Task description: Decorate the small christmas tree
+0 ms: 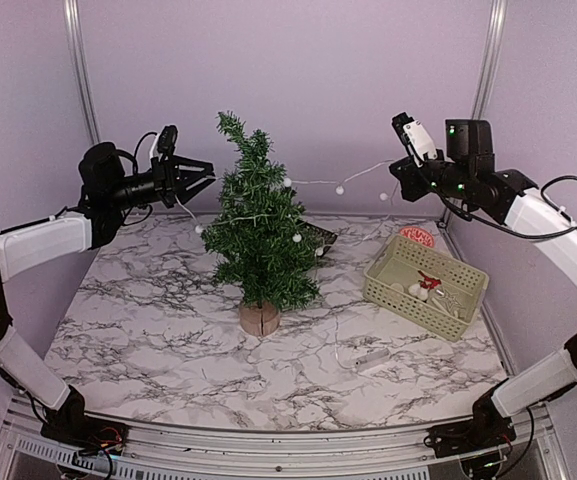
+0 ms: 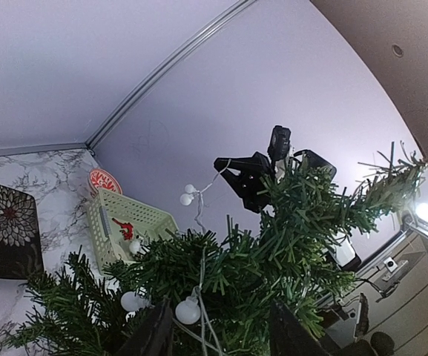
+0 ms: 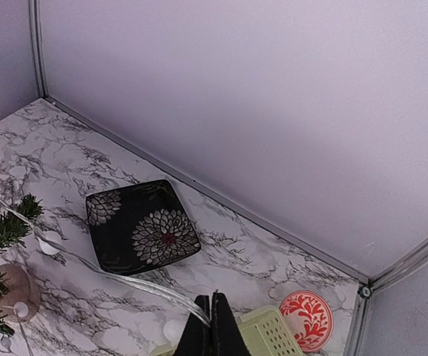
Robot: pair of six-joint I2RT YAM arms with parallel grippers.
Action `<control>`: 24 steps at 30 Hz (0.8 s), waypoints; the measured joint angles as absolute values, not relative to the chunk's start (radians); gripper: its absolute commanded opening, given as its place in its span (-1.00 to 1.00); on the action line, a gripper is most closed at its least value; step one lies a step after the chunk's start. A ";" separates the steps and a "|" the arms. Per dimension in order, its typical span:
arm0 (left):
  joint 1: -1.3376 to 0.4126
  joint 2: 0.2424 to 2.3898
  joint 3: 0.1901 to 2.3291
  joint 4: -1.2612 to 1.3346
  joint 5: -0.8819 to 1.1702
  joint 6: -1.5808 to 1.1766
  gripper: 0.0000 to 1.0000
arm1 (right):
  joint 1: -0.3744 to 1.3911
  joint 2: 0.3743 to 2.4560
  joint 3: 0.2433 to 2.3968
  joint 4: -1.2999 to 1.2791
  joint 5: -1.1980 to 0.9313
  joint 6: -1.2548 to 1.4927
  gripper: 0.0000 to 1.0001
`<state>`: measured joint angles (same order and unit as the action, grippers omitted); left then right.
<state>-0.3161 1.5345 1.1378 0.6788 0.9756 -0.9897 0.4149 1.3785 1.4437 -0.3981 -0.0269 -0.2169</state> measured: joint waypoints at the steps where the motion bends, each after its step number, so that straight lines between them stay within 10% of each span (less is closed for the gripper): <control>1: -0.316 1.535 1.137 0.689 0.973 -1.003 0.17 | 0.415 1.378 1.444 -0.398 -0.028 -0.216 -1.00; 7: -0.314 1.535 1.121 0.776 0.935 -1.099 0.97 | 0.415 1.378 1.444 -0.398 -0.032 -0.217 -1.00; 24: -0.202 1.559 0.930 1.288 0.740 -1.520 0.98 | 0.414 1.342 1.433 -0.405 0.039 -0.241 -1.00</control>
<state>-0.2020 1.5585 0.9302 1.2881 0.7399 -1.5200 0.4145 1.3422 1.4334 -0.4049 0.0391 -0.2405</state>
